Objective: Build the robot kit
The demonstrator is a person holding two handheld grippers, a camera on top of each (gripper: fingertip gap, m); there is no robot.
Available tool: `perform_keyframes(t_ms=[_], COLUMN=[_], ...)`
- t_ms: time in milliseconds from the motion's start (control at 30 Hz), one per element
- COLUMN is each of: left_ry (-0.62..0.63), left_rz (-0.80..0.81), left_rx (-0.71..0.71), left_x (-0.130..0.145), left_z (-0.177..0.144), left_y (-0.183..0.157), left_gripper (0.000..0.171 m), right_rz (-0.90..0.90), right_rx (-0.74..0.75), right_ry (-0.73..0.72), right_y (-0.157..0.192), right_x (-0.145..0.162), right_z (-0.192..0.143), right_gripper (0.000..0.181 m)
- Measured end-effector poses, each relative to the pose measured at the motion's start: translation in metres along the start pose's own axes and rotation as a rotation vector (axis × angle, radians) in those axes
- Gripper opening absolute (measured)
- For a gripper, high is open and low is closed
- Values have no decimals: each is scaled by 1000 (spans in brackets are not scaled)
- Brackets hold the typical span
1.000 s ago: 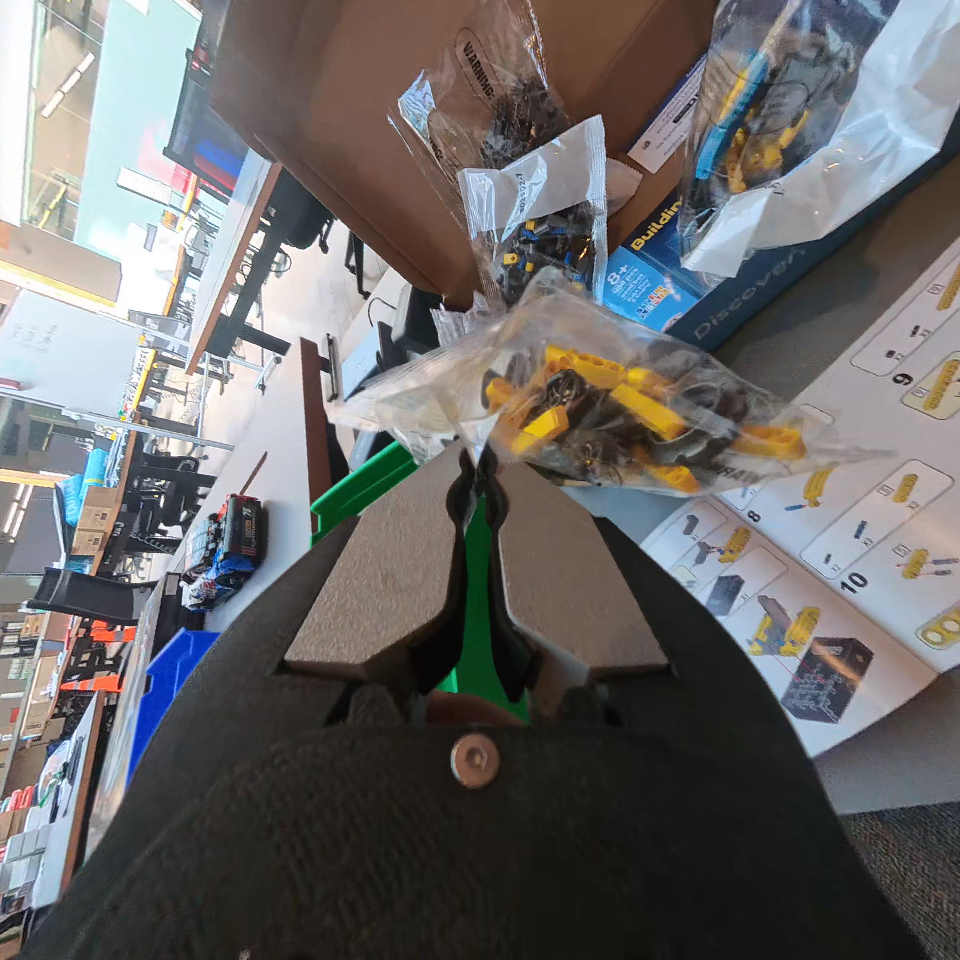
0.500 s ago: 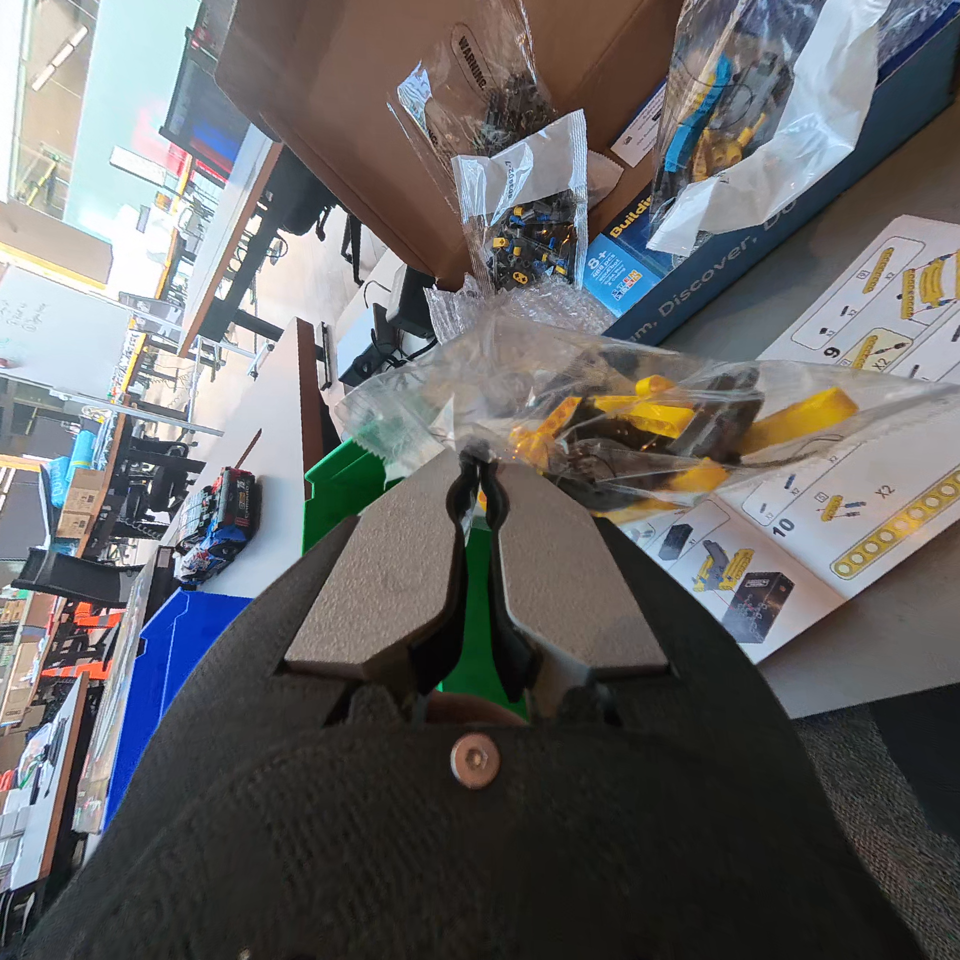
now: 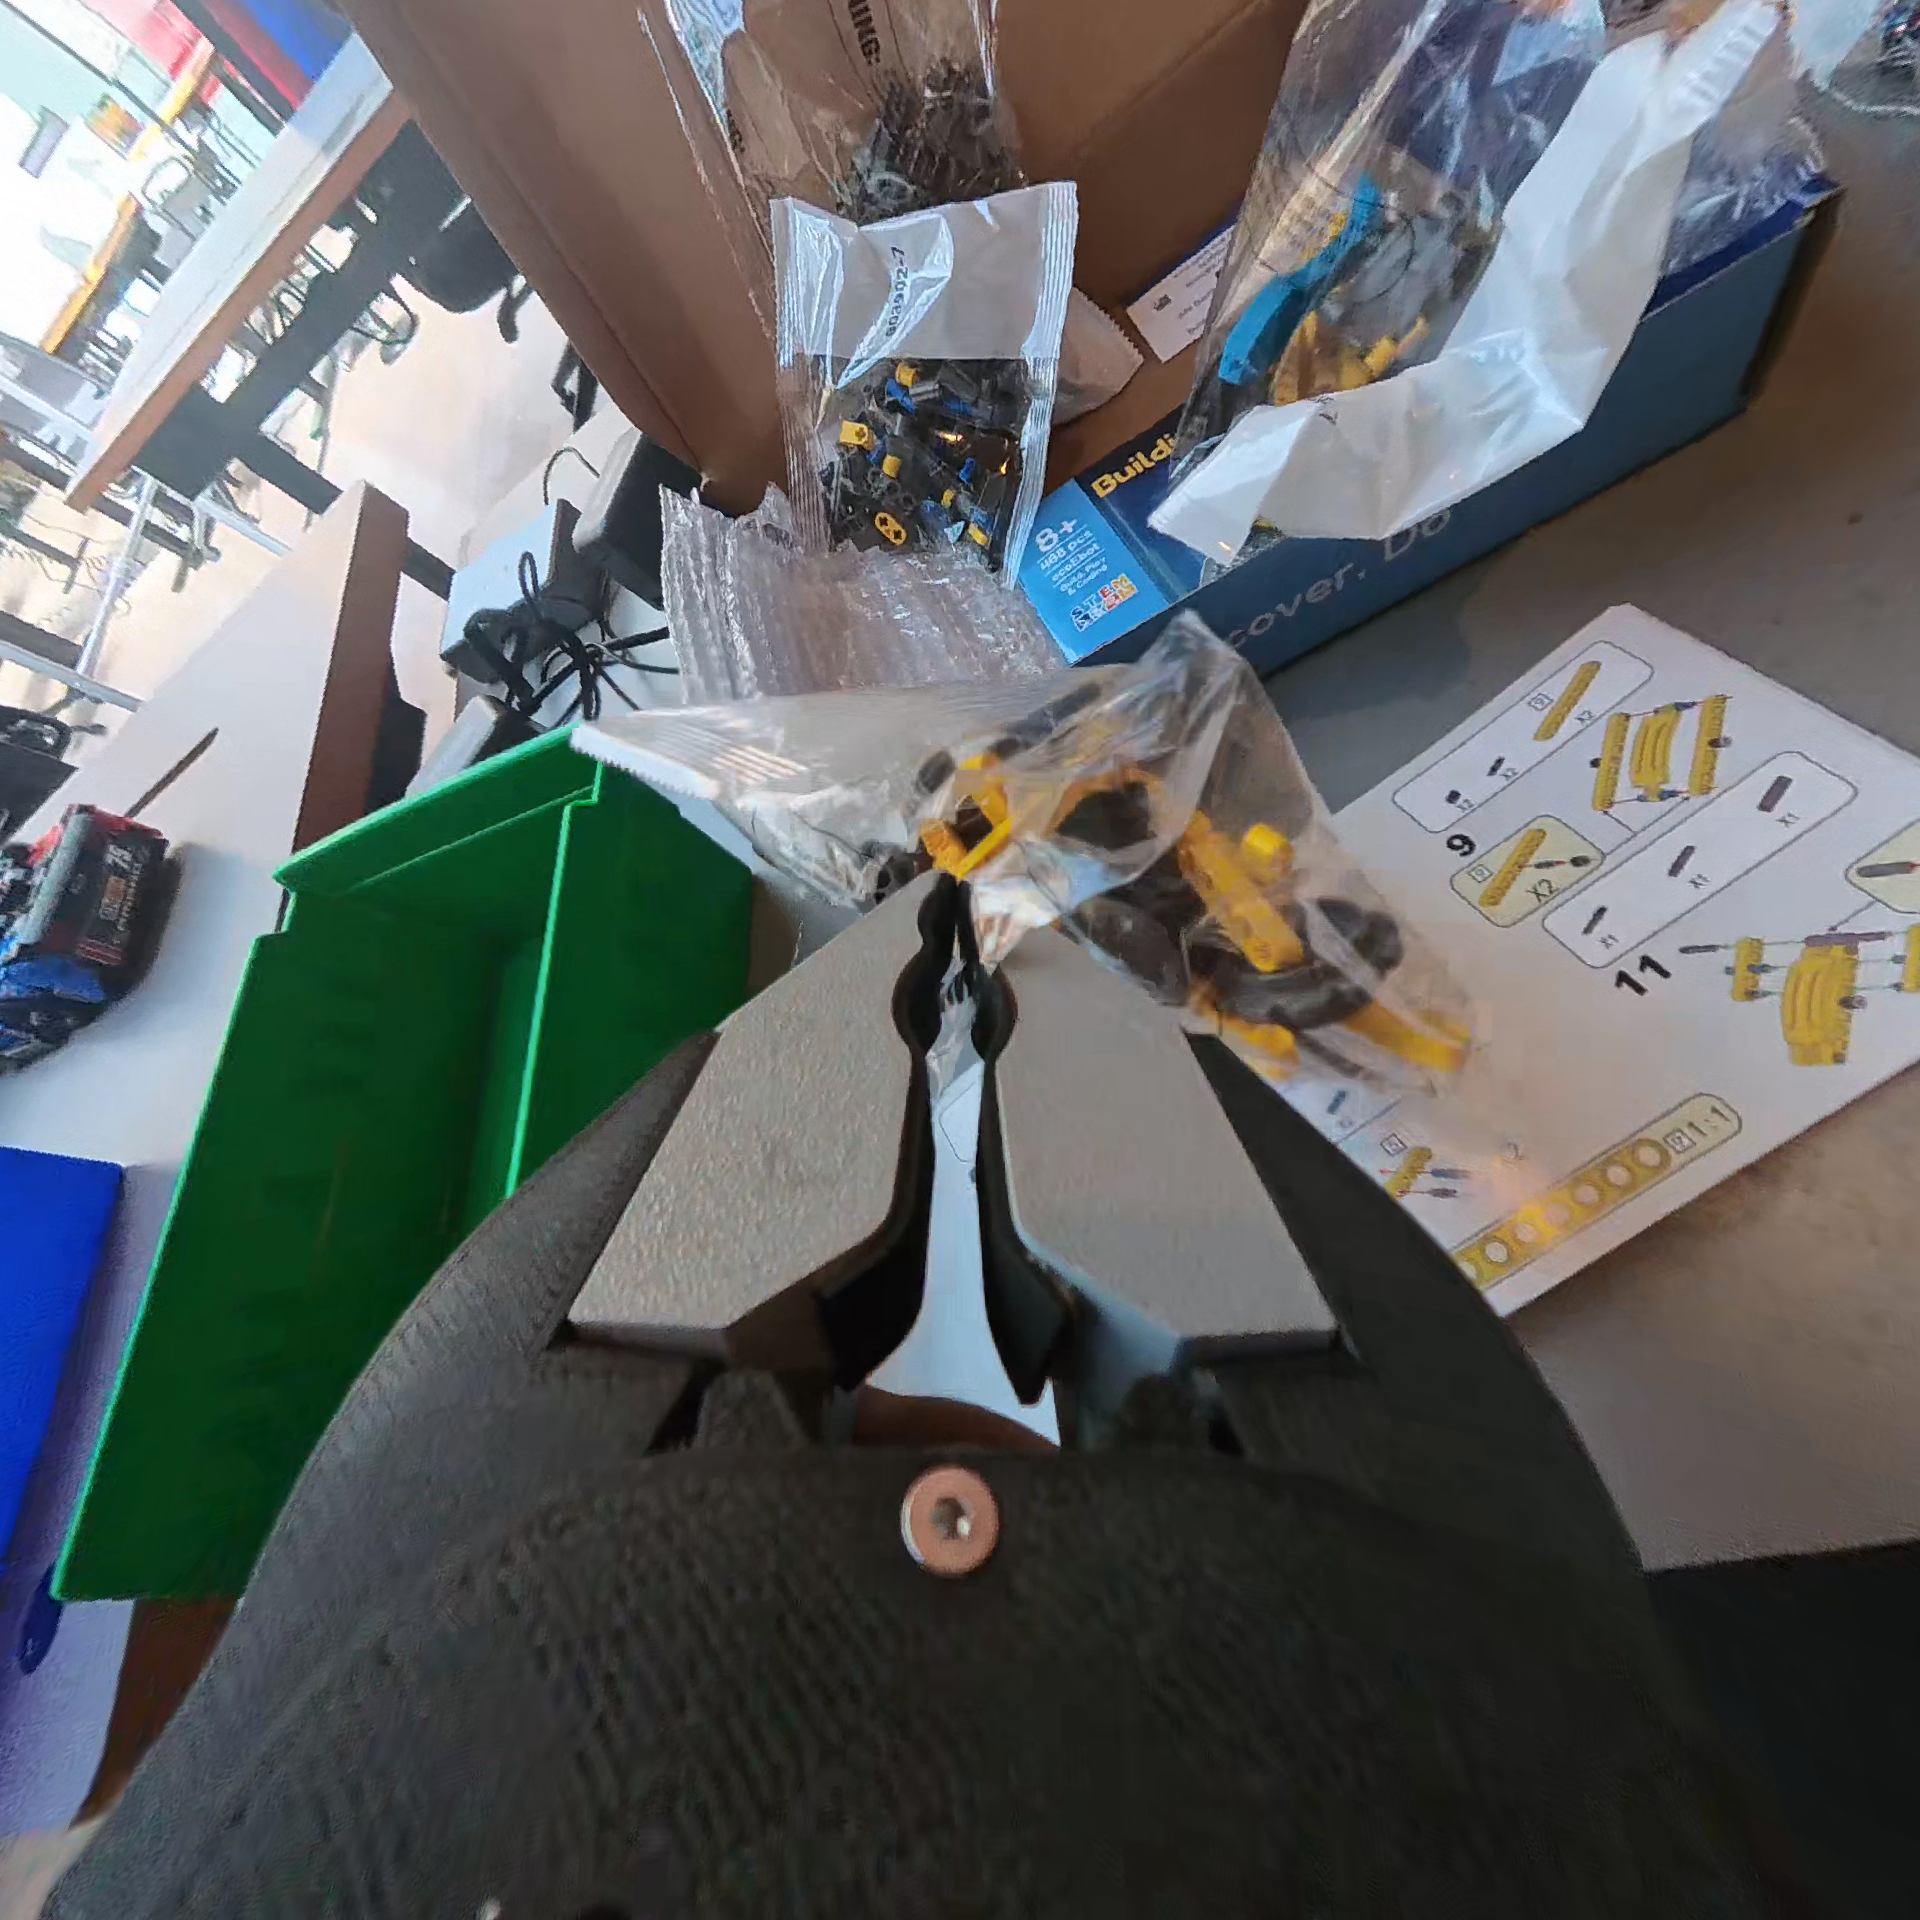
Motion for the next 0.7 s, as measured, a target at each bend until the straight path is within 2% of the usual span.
perform_keyframes(t_ms=[200, 300, 433, 567, 667, 700], left_ry=[58, 82, 46, -28, -86, -107], left_rz=[-64, -62, -98, -79, -20, -13], left_rx=[71, 101, 141, 214, 240, 242], left_x=[45, 58, 52, 31, 23, 21], left_z=[-8, -12, -9, -7, -16, -21], left_y=[-36, -55, -75, -99, -107, -106], left_gripper=[0, 0, 0, 29, 39, 37], right_rz=[-18, -14, -9, -17, -27, -31], right_rx=[-4, -13, -23, -18, -7, -4], right_ry=[3, 15, 38, 38, 28, 27], right_y=[3, 3, 4, 4, 4, 5], right_x=[1, 2, 4, 4, 4, 4], right_z=[-3, -1, 1, 1, 0, -1], right_gripper=[2, 2, 1, 1, 1, 1])
Point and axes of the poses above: each gripper's, where its closed fingertips meet, z out along the fingers, x out of its underside, y = z × x across the jaws, the point moved 4 cm from there along -z, back along the fingers, and after that the axes turned 9 degrees about z, right-handed, at the moved point
